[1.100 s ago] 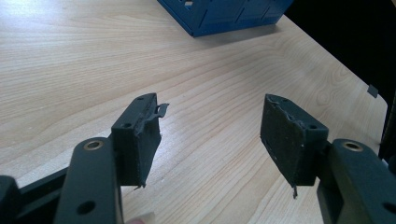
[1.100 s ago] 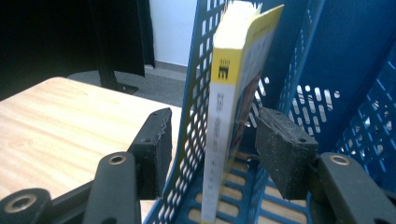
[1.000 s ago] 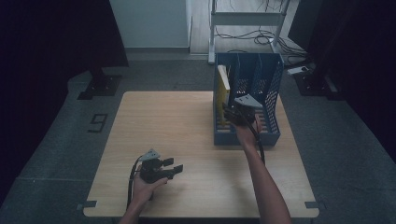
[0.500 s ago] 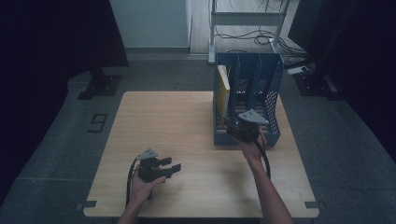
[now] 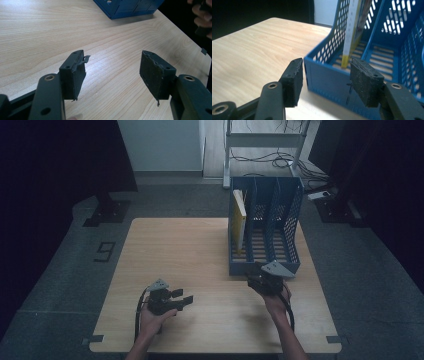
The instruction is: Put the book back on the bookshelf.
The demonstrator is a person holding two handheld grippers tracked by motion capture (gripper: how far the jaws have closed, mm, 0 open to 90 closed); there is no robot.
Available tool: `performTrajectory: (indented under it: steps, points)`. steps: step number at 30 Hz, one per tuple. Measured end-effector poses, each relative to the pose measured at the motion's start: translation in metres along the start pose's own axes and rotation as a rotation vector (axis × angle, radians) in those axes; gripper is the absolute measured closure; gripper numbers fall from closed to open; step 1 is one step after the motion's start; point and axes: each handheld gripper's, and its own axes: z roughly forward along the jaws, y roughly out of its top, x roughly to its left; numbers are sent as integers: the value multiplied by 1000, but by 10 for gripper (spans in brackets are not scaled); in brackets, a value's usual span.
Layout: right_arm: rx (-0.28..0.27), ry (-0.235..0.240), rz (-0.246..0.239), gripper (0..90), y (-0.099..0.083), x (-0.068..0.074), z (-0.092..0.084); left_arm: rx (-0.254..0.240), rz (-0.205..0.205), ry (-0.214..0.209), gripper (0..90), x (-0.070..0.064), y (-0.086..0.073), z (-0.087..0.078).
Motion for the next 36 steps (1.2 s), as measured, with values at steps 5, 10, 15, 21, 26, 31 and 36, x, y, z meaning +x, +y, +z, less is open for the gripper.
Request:
performTrajectory:
  steps: [5,10,15,21,26,31,36]
  points:
    - [16,12,22,429,-20,0,-10,1,-5,2,371,1,0,0]
    - [36,8,22,429,-36,0,-16,10,10,19,374,1,-1,1]
    - [66,14,43,427,-56,-5,-25,28,13,18,373,-1,-2,6]
    - [130,19,28,424,-73,-12,-30,35,9,15,372,0,-3,8]
    - [167,12,37,423,-79,-16,-27,36,3,16,371,2,-4,8]
    - [177,18,36,419,-80,-14,-24,40,3,22,370,2,-4,8]
    - [178,17,37,414,-81,-14,-24,42,2,22,369,2,-4,9]
